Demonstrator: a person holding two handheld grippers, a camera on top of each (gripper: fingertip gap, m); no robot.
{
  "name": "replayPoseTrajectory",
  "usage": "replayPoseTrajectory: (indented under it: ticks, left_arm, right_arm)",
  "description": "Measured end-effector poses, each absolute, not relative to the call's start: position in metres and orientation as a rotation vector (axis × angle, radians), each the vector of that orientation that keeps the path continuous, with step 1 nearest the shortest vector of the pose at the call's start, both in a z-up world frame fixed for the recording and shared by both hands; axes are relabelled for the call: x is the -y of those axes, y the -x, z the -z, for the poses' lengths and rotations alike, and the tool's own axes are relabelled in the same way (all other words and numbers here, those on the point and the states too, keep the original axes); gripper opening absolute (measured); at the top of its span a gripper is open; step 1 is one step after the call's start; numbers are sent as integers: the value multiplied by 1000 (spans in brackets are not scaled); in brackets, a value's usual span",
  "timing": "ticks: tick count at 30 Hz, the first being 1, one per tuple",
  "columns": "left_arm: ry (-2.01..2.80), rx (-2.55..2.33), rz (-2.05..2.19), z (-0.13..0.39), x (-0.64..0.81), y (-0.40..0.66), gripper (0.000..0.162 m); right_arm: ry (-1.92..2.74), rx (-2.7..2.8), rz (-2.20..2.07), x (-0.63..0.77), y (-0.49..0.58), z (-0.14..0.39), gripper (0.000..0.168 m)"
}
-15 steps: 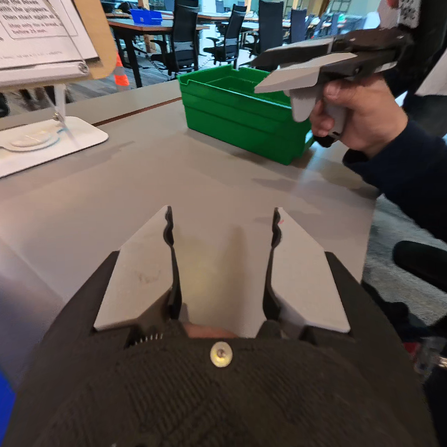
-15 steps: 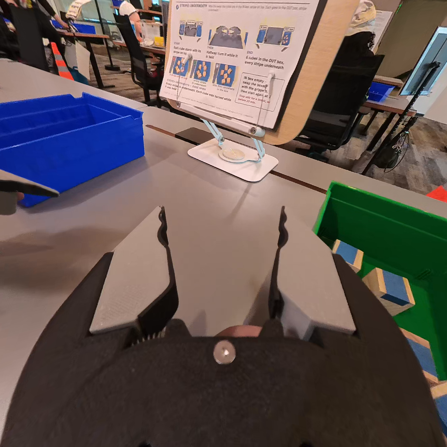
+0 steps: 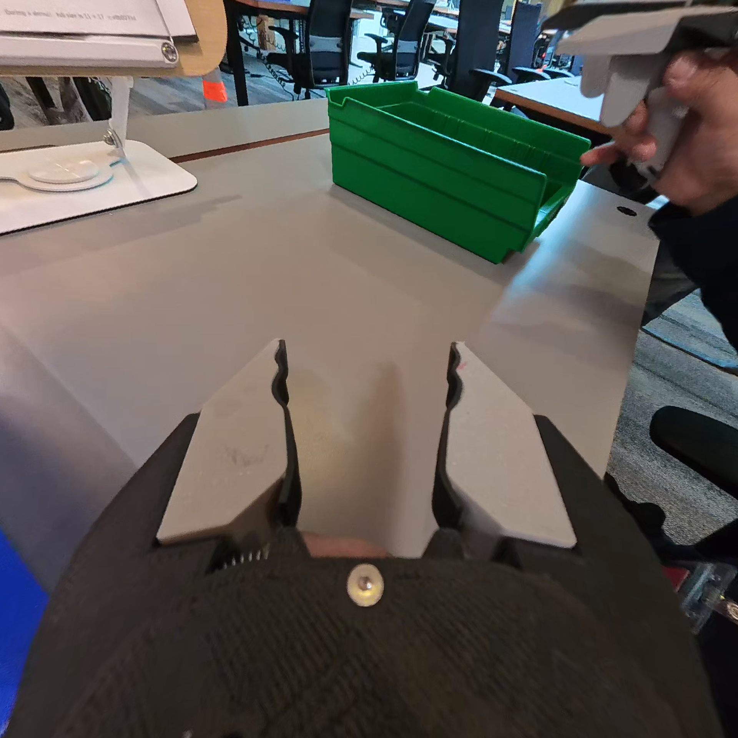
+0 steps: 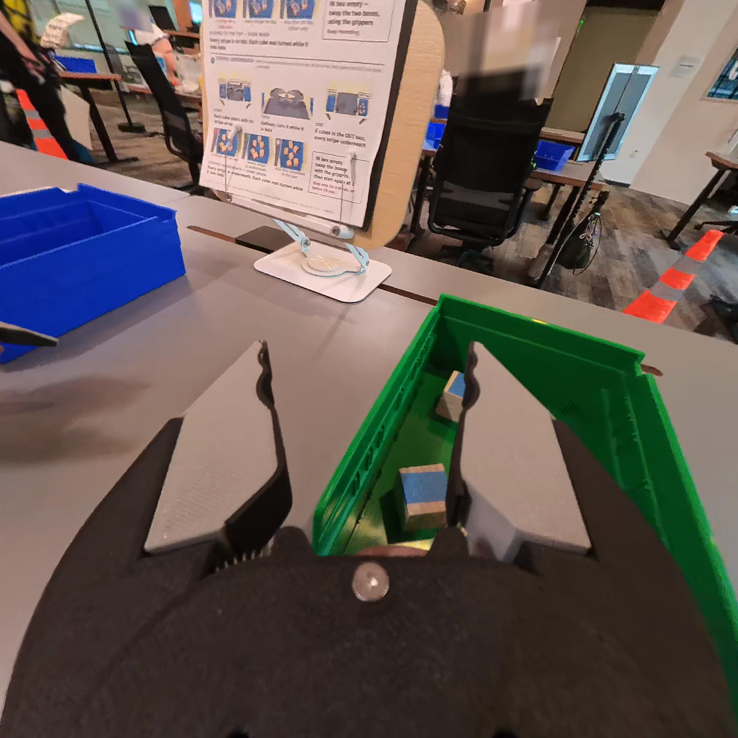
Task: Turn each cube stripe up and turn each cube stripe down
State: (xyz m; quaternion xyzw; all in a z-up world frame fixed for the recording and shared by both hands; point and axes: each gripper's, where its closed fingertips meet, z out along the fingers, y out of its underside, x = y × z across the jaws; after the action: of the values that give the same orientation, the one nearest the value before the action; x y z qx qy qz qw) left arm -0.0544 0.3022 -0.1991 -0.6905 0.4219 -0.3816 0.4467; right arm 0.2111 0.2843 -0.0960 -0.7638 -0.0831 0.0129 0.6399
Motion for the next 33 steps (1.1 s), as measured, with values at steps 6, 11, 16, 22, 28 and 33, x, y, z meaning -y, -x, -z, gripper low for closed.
replayPoseTrajectory:
  ticks: [6, 11, 16, 22, 28, 33]
  left_arm:
    - [1691, -1048, 965, 194, -294, 55, 79]
    - [1680, -1066, 943, 195, -286, 60, 79]
    - [1697, -1043, 941, 195, -286, 69, 78]
    - [1717, -1035, 918, 204, -286, 82, 78]
    - [1731, -1021, 922, 207, -289, 89, 78]
    - [1728, -1031, 916, 208, -288, 90, 78]
  right_arm:
    - [1732, 236, 66, -269, -209, 112, 95]
    - [1756, 243, 22, -265, -205, 114, 95]
    - [1751, 259, 38, -264, -202, 111, 94]
    - [1779, 267, 37, -268, -201, 119, 94]
    - [1799, 293, 28, -272, -195, 127, 94]
    - [1860, 287, 29, -278, -194, 138, 94]
